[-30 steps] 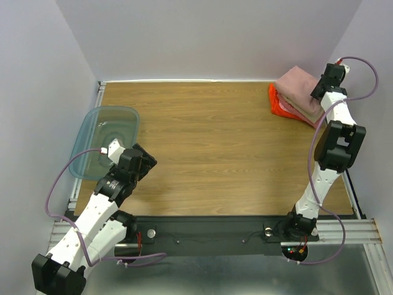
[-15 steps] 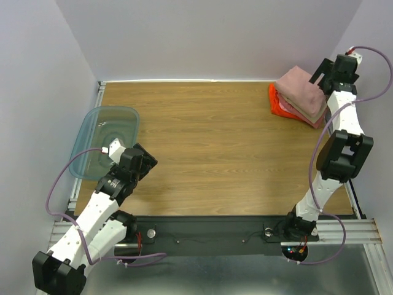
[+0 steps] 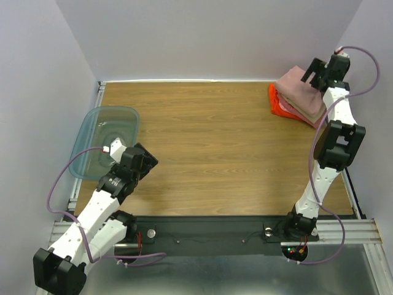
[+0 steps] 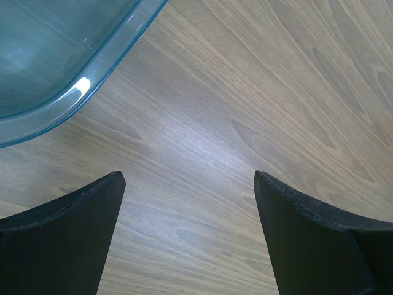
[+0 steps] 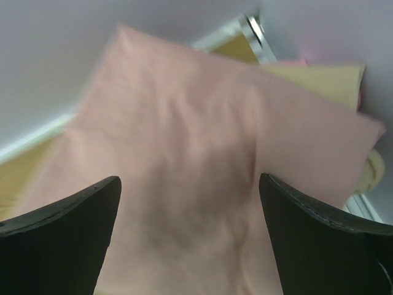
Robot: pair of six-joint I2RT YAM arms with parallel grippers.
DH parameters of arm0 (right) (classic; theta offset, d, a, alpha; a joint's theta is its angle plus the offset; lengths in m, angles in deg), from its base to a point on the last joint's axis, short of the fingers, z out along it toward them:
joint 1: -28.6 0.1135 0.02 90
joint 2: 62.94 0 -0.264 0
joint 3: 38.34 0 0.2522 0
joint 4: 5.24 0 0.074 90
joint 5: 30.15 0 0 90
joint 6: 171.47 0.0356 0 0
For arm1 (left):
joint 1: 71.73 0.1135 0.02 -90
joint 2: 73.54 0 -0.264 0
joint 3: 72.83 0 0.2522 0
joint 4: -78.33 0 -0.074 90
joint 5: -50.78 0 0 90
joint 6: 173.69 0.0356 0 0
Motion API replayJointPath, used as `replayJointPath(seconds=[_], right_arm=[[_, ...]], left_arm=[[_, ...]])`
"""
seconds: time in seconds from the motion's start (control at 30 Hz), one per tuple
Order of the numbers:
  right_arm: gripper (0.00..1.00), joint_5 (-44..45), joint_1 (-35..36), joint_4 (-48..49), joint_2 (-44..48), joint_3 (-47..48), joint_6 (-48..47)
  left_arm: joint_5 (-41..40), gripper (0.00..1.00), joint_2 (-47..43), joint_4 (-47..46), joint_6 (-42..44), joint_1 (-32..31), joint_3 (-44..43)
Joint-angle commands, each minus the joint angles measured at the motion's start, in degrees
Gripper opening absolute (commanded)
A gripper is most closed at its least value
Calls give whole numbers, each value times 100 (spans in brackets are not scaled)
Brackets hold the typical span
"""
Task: Fold and stack the t-shirts
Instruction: Neatly place the folded tshirt to the corner
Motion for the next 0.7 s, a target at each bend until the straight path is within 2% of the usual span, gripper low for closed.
replayJointPath(seconds=[0.0,0.07,0.27,0.47,0.57,0.67], right_arm=[[100,395,-14,-8,-201,-232,-253],[100,44,-6,1,-254,-558,-577],[100,-36,214,9,-202,-954,-1484],[100,-19,240,10,273,-586,-1326],[100,199,267,1,922,-567,-1089],[100,323,276,1,1836,-988,-720]], left_arm=[[-112,98,41,-150,85,0,-161],[-95,99,85,-168,76,0,-161],[-69,98,190,-203,103,9,-169],[107,98,120,-264,120,9,-143],[203,98,32,-335,190,9,-152],[248,98,-82,-317,225,9,-239]])
